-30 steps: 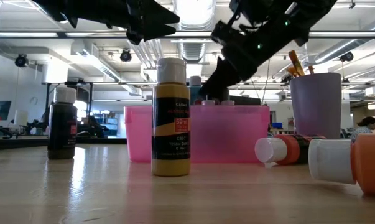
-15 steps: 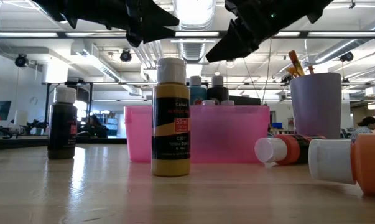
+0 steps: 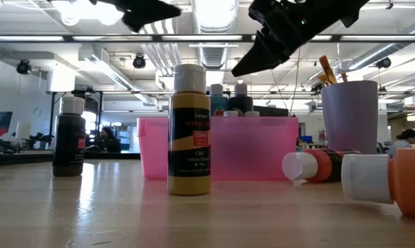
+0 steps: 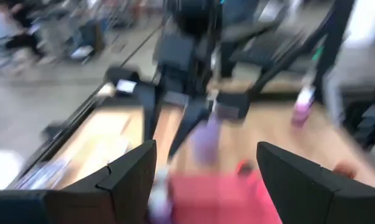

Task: Pick & Place Paint Supplies
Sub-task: Put the small black paint bottle into the red bin

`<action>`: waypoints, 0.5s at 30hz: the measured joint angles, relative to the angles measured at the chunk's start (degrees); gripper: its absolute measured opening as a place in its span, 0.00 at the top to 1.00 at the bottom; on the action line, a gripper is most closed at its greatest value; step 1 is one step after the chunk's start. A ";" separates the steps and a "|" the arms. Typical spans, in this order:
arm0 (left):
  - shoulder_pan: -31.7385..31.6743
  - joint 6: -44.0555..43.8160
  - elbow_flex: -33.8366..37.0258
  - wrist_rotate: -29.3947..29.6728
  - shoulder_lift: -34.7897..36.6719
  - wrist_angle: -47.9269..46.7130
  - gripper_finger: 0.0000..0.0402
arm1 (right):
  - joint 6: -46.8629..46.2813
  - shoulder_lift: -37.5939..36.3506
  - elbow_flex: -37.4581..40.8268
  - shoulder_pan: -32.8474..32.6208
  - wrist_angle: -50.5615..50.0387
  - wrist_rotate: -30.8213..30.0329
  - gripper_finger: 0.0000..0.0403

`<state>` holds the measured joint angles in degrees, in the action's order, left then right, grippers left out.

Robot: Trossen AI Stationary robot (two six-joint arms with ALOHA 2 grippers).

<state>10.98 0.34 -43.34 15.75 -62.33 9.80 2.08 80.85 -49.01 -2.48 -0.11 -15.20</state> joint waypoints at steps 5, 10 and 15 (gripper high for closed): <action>14.55 -6.79 -4.71 24.93 -0.59 -20.03 0.30 | -3.93 -1.49 0.04 -0.02 -5.95 -2.49 0.71; 26.17 -26.77 -9.39 32.61 -2.31 -33.96 0.30 | -6.67 -2.49 0.07 -0.01 -10.70 -4.10 0.76; 32.25 -39.92 -9.89 32.72 -4.57 -39.27 0.30 | -6.16 -1.73 0.07 0.00 -10.46 -4.50 0.81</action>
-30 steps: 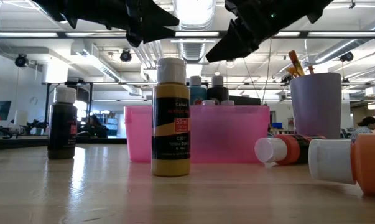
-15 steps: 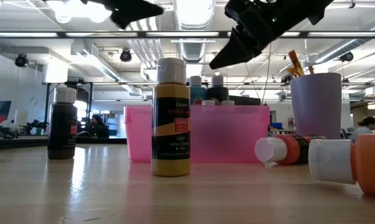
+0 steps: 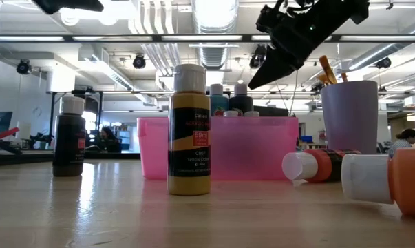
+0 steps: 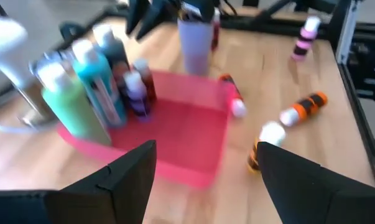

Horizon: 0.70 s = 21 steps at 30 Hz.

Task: Pick & Place Paint Supplies
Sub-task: Put the small black paint bottle into the red bin

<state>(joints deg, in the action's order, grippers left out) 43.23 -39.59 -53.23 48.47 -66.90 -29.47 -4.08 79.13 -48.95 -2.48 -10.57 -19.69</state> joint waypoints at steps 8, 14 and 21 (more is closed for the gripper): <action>2.03 -11.91 0.02 -3.85 -4.38 -8.26 0.30 | -0.62 0.62 0.15 0.11 0.04 -0.01 0.86; 1.09 -18.31 0.04 -3.37 -8.56 -11.29 0.30 | -2.30 0.64 0.73 0.13 0.13 0.00 0.85; 1.00 -26.49 -0.36 -5.25 -12.56 -15.48 0.30 | -5.13 0.64 2.19 0.13 0.39 -0.01 0.78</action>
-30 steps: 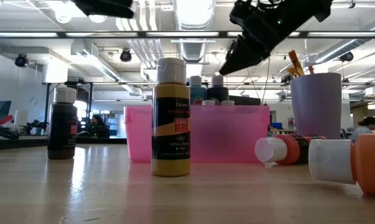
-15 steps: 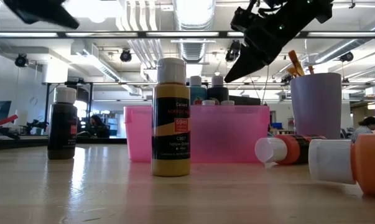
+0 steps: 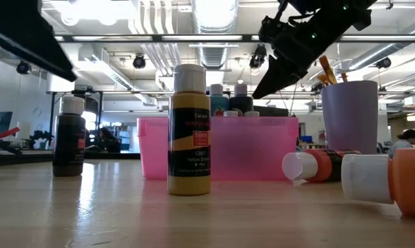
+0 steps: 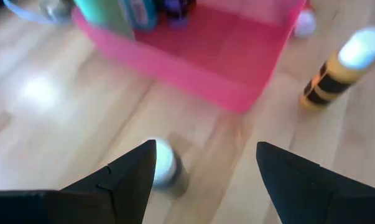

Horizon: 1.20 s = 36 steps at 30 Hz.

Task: Pick & Place Paint Supplies
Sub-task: Put the small black paint bottle into the red bin

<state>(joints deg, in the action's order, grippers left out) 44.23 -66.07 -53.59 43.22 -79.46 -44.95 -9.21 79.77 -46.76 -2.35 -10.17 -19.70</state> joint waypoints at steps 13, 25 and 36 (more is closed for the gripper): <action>-0.03 -6.48 -0.49 -3.24 -0.11 -6.58 0.30 | -2.37 0.02 0.63 -0.13 3.07 0.08 0.66; 0.64 -15.29 2.01 -9.67 -0.51 -11.87 0.30 | -2.15 0.02 0.82 -0.13 3.43 0.17 0.58; 0.63 -14.83 11.08 -12.05 0.21 -5.69 0.30 | -1.09 0.03 0.89 -0.13 4.50 0.15 0.54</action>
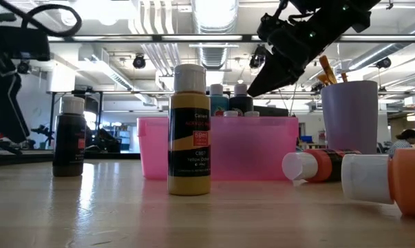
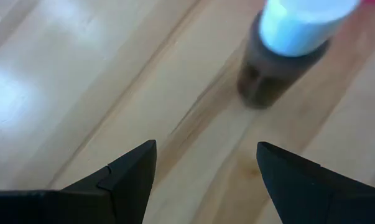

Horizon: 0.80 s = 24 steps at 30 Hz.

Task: Pick & Place Paint Supplies
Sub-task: Put the small black paint bottle into the red bin

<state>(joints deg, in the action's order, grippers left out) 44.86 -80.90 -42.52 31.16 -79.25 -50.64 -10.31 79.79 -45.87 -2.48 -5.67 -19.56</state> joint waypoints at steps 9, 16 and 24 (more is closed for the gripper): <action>-0.26 9.89 -2.24 2.89 1.52 0.13 0.30 | 2.65 0.04 0.02 0.02 4.09 -0.08 0.59; -0.61 10.36 -2.24 5.54 1.85 1.25 0.30 | 3.38 0.04 0.02 0.02 4.12 -0.08 0.63; -0.68 11.47 -2.26 7.53 4.27 4.00 0.30 | 2.97 0.04 0.02 0.02 4.35 -0.08 0.67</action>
<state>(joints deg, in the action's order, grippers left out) 44.18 -69.43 -44.77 38.69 -74.99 -46.64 -7.33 79.83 -45.84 -2.46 -1.32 -19.64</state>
